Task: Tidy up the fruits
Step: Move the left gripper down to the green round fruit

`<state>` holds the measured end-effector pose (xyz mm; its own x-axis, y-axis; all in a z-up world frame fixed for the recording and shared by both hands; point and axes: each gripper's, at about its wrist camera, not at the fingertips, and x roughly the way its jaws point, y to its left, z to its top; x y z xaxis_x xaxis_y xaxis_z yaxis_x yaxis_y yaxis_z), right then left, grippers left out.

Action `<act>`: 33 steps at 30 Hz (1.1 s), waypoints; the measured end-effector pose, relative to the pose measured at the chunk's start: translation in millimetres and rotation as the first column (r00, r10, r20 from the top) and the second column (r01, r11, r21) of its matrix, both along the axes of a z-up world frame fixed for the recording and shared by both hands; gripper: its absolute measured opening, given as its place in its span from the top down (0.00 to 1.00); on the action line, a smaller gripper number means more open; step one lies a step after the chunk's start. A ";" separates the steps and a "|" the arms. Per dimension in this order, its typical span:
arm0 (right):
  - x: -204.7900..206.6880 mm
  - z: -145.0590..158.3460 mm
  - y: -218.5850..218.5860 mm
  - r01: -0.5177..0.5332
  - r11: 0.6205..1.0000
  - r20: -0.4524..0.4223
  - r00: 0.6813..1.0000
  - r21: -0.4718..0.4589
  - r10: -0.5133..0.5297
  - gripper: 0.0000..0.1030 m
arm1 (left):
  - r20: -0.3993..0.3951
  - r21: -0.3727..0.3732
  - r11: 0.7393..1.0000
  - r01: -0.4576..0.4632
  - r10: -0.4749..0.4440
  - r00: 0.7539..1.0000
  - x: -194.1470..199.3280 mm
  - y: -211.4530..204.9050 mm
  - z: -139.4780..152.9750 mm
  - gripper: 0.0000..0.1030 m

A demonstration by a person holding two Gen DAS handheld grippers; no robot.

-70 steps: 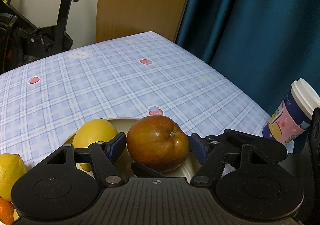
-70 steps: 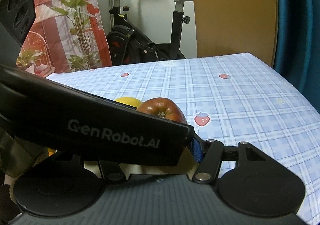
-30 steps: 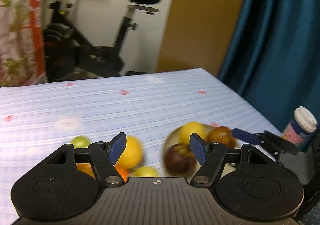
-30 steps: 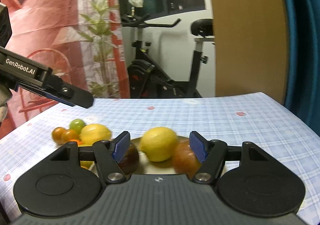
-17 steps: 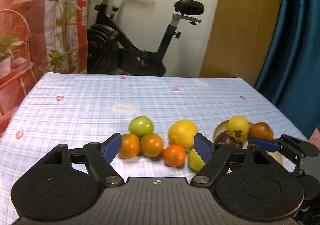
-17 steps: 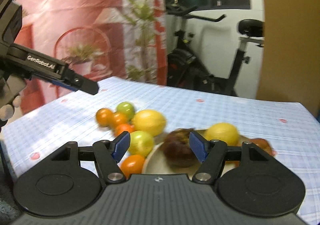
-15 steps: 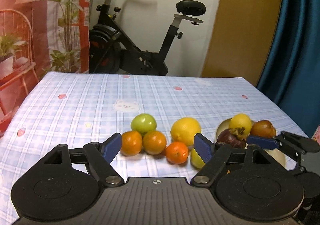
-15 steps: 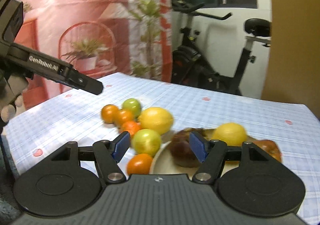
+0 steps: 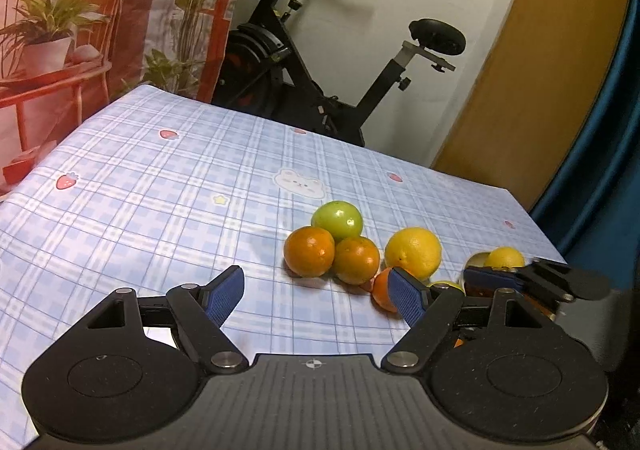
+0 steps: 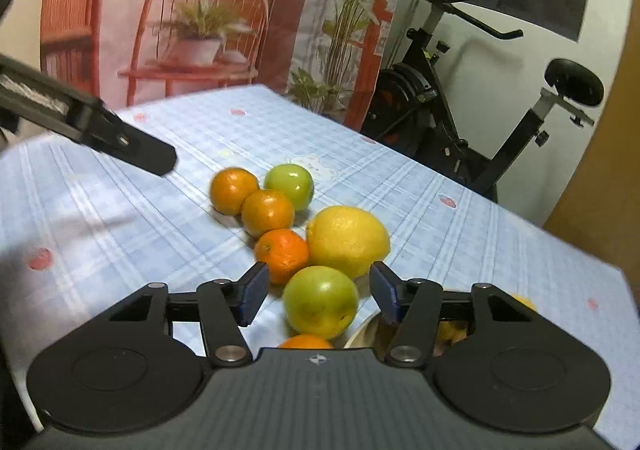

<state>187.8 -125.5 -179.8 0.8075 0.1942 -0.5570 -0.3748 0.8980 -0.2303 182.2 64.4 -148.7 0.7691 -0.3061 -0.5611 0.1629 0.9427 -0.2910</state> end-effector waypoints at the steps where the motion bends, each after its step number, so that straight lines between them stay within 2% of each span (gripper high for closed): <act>1: 3.5 -2.1 1.3 -0.003 1.000 -0.014 1.000 -0.013 0.002 0.48 | 0.001 0.000 1.000 0.005 -0.005 1.000 -2.5 -2.4 -2.0 0.21; 8: 15.4 -12.9 6.4 0.000 0.998 -0.081 0.997 -0.068 -0.005 0.51 | 0.002 -0.011 0.999 0.032 -0.031 1.000 -5.2 -3.9 -10.2 0.21; 13: 13.5 -11.1 8.4 -0.003 0.996 -0.089 0.996 -0.084 -0.005 0.51 | 0.004 -0.033 0.999 0.021 -0.021 1.000 -5.4 0.1 -11.6 0.21; 19: 5.0 -6.0 17.8 -0.045 0.997 -0.137 0.989 0.056 0.052 0.52 | -0.005 -0.054 0.999 0.000 0.000 1.000 -3.5 3.7 -11.4 0.21; 25: -4.9 -7.2 37.8 -0.142 0.969 -0.146 0.974 0.203 0.173 0.52 | -0.016 -0.060 0.998 -0.006 0.005 1.000 -3.9 6.9 -13.0 0.22; 30: -11.0 -9.7 23.6 -0.120 0.950 -0.139 0.976 0.290 0.166 0.52 | -0.035 -0.071 0.997 -0.010 0.008 0.999 -1.9 7.0 -16.8 0.22; 33: -20.8 -9.9 14.2 -0.116 0.948 -0.122 0.980 0.295 0.158 0.52 | -0.043 -0.066 0.998 0.001 -0.004 0.999 -0.4 2.8 -19.4 0.22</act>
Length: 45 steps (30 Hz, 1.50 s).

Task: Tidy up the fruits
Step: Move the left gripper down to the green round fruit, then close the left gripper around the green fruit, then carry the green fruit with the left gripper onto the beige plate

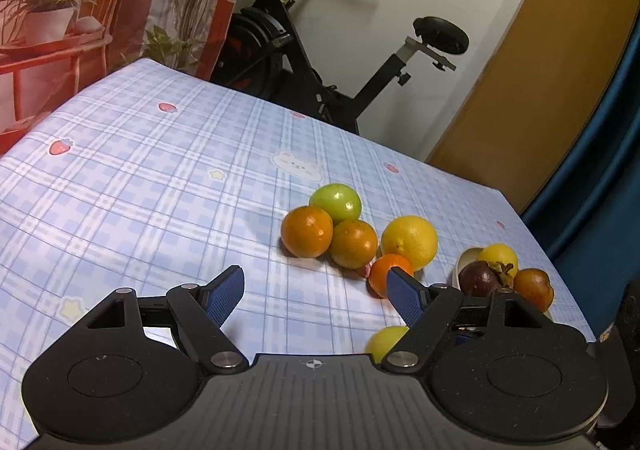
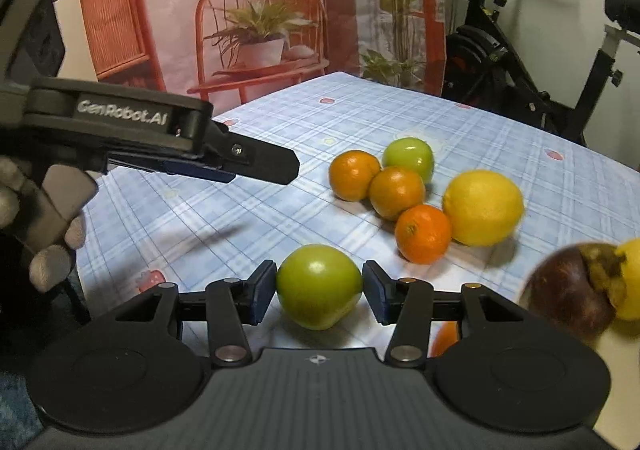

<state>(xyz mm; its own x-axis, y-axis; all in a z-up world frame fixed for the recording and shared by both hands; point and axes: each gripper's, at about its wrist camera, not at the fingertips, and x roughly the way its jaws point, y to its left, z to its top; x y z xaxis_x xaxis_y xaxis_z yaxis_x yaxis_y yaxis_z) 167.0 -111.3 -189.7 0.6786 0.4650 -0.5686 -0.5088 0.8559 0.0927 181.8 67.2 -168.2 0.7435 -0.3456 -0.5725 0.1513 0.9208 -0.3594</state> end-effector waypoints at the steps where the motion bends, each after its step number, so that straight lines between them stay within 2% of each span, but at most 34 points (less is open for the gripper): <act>1: -2.9 0.3 -1.0 0.001 1.000 0.003 1.000 0.002 -0.001 0.51 | -0.003 0.005 1.000 0.005 -0.005 1.000 0.0 -1.9 -1.3 0.23; 6: -9.7 0.9 -11.1 0.026 1.000 -0.001 1.000 0.011 -0.026 0.51 | -0.015 0.021 0.999 0.048 -0.048 0.999 -1.1 -12.7 -5.6 0.23; 17: -15.8 -3.2 -20.3 0.058 0.998 -0.026 0.998 -0.018 -0.058 0.52 | -0.033 -0.003 0.990 0.139 -0.139 0.990 -5.2 -27.5 -11.5 0.23; 22: -15.3 -3.7 -20.7 0.054 0.998 -0.024 0.998 -0.020 -0.055 0.52 | -0.037 -0.037 0.976 0.213 -0.215 0.976 -8.5 -38.0 -13.1 0.23; 27: -15.5 -3.8 -20.0 0.054 0.998 -0.024 0.998 -0.010 -0.054 0.52 | -0.055 -0.034 0.959 0.282 -0.283 0.957 -10.1 -51.9 -19.0 0.23; 31: -15.4 -5.3 -19.4 0.043 0.999 -0.030 0.999 -0.004 -0.043 0.52 | -0.070 -0.049 0.951 0.304 -0.307 0.949 -9.7 -56.3 -25.1 0.29; 35: -15.8 -7.1 -16.4 0.027 1.000 -0.034 0.999 -0.009 -0.028 0.52 | -0.086 -0.047 0.949 0.311 -0.314 0.945 -8.9 -58.6 -29.3 0.46; 37: -15.9 -7.8 -15.2 0.027 1.000 -0.031 0.999 -0.012 -0.027 0.52 | -0.087 -0.043 0.948 0.316 -0.318 0.944 -8.8 -59.7 -30.5 0.46; 38: -15.6 -8.1 -15.3 0.027 1.000 -0.032 0.999 -0.015 -0.028 0.52 | -0.086 -0.043 0.948 0.317 -0.319 0.944 -8.7 -60.2 -30.9 0.51; 45: -14.6 -8.4 -15.8 0.033 0.999 -0.038 0.999 -0.024 -0.034 0.51 | -0.084 -0.053 0.947 0.317 -0.320 0.944 -8.9 -57.7 -31.1 0.52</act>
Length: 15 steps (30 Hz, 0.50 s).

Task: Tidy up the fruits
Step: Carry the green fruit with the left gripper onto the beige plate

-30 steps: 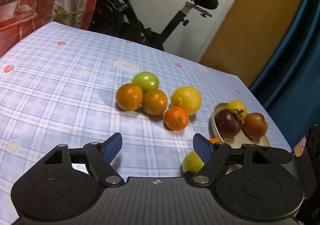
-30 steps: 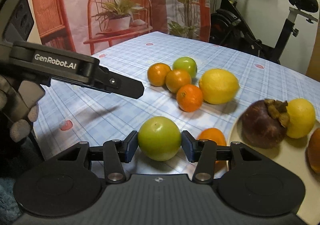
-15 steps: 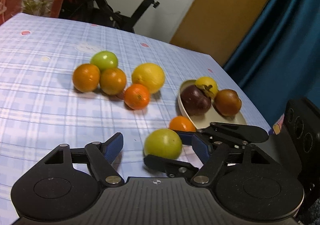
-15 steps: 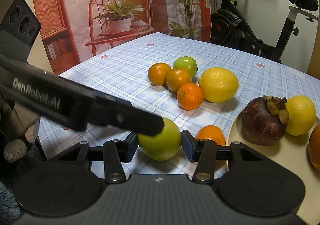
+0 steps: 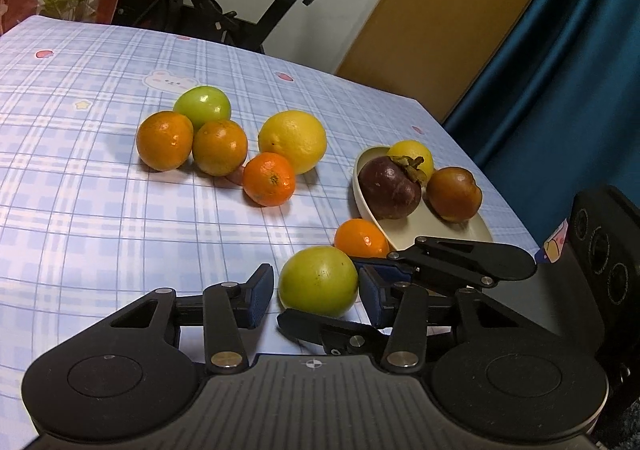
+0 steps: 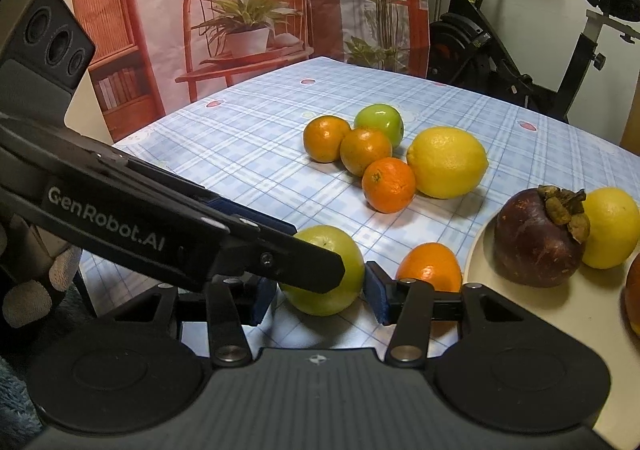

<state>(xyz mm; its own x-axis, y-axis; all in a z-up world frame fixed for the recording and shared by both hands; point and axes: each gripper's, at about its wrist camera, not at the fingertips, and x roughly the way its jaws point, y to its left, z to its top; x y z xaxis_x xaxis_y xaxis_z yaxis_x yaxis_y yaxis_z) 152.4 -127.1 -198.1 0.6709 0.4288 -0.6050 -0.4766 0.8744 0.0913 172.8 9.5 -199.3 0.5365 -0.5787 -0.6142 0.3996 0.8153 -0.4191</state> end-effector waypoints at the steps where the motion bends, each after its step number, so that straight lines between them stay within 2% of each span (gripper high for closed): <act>1: -0.5 -0.1 0.2 0.000 1.000 -0.001 1.000 -0.003 0.000 0.51 | -0.001 -0.002 1.000 0.001 -0.001 1.000 0.0 1.0 0.4 0.52; 7: -1.8 -1.7 -3.2 0.002 1.000 -0.012 1.000 -0.007 -0.003 0.51 | -0.007 -0.011 1.000 0.004 -0.004 1.000 1.5 0.3 -1.3 0.52; 15: -2.3 -0.9 -3.5 -0.006 1.000 -0.018 1.000 0.010 0.006 0.53 | -0.003 0.021 1.000 0.011 -0.011 1.000 0.3 -4.5 -1.9 0.53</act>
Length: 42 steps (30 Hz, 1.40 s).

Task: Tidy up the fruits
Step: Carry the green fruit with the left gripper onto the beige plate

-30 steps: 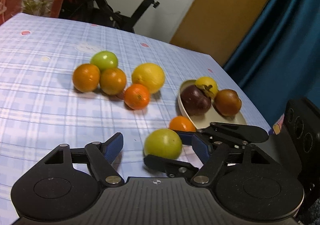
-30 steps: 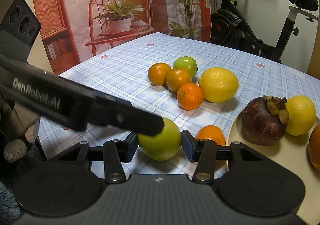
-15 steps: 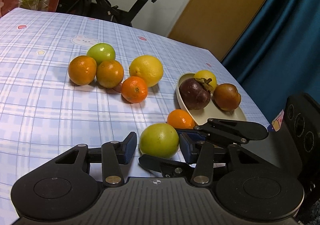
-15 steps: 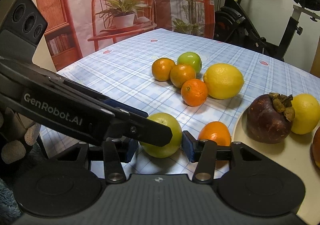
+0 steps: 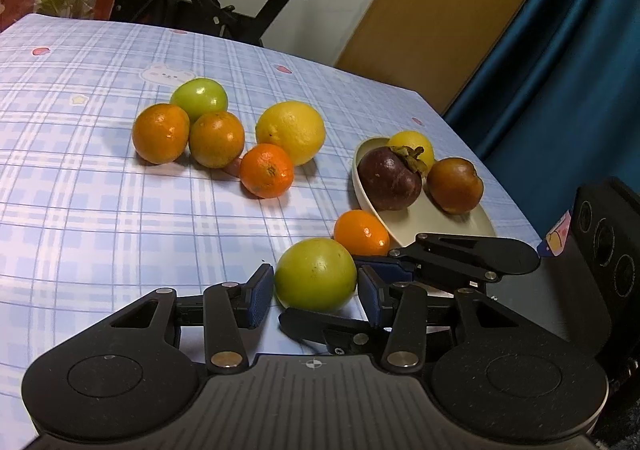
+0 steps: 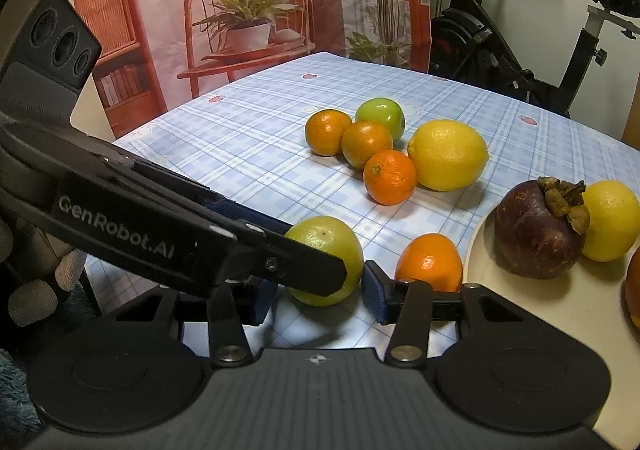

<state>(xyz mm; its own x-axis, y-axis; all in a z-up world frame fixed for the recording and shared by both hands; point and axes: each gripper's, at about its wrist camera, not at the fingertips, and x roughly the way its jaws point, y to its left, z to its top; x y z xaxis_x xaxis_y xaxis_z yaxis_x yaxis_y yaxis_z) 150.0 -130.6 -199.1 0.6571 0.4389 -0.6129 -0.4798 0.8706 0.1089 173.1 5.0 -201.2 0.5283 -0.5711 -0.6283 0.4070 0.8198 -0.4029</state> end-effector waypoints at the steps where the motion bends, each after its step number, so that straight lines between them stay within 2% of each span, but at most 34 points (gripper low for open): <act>1: 0.2 0.4 0.1 -0.001 1.000 0.001 1.000 0.003 0.001 0.53 | 0.007 0.004 1.000 -0.002 0.002 1.000 -0.7 -0.1 1.9 0.53; 8: -6.0 14.7 -5.4 0.020 0.999 0.066 0.998 0.035 -0.022 0.53 | 0.085 0.050 0.999 0.018 -0.022 0.996 -5.6 -9.6 26.4 0.53; 15: -13.9 32.2 -29.9 0.101 0.990 0.125 0.986 0.098 -0.113 0.53 | 0.142 0.110 0.991 0.079 -0.094 0.985 0.3 -40.7 52.1 0.53; 21: -16.7 33.7 -56.2 0.191 0.973 0.114 0.972 0.129 -0.206 0.53 | 0.123 0.133 0.982 0.134 -0.150 0.981 11.0 -72.5 50.5 0.53; 28: -16.6 23.7 -83.0 0.277 0.951 0.038 0.958 0.135 -0.284 0.53 | 0.065 0.159 0.970 0.182 -0.194 0.979 20.4 -106.3 34.9 0.53; 35: -15.4 15.4 -94.6 0.320 0.938 -0.019 0.947 0.131 -0.320 0.53 | 0.041 0.167 0.967 0.191 -0.200 0.979 27.9 -115.4 21.1 0.53; 42: -15.2 13.7 -94.3 0.320 0.937 -0.024 0.947 0.143 -0.320 0.52 | 0.020 0.149 0.972 0.183 -0.189 0.982 33.8 -117.1 13.2 0.52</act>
<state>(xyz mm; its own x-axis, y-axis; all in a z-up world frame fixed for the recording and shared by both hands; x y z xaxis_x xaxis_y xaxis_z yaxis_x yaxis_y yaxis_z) 134.8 -224.9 -185.4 0.7769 0.2884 -0.5597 -0.1783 0.9533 0.2437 206.9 -112.0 -187.9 0.4441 -0.5648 -0.6955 0.5694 0.7773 -0.2676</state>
